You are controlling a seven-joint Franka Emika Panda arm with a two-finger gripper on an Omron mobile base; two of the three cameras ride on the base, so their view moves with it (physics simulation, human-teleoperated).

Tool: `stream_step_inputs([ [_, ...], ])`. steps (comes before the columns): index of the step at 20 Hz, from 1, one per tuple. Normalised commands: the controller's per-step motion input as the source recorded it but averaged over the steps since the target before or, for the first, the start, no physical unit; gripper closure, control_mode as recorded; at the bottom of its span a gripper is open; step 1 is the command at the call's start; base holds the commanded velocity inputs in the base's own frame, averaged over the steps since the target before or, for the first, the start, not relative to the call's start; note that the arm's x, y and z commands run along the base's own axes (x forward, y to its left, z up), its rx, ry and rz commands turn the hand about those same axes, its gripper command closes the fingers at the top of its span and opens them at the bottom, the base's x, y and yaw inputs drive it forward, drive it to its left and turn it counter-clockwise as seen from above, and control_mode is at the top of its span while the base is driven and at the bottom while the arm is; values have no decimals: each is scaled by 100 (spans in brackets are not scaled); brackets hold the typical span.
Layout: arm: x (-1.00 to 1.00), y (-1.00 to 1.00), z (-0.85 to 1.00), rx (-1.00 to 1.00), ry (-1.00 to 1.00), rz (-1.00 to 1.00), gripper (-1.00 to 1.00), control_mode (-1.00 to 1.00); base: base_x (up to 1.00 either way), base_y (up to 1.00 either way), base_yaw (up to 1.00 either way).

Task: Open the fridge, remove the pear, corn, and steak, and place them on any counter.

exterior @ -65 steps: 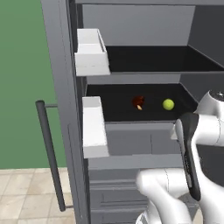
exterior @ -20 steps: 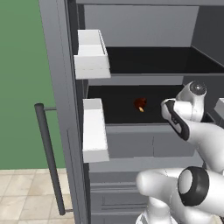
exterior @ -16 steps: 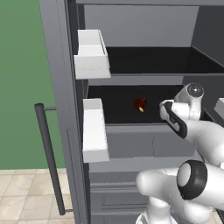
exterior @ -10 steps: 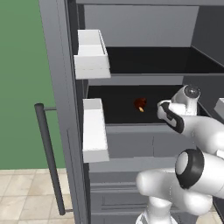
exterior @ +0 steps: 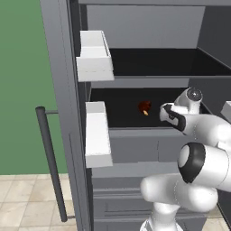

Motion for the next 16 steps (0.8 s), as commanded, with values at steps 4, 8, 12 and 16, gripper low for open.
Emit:
stream_step_inputs([
  [4, 19, -1, -26, 0, 0, 0, -100, -100, 0, 0, 0],
  [8, 27, -12, -22, 0, -1, 0, -100, -100, 0, 0, 0],
  [12, 14, -16, -19, 0, -1, 0, -100, -100, 0, 0, 0],
  [16, 0, 0, -20, 0, -1, 0, 100, -100, 0, 0, 0],
])
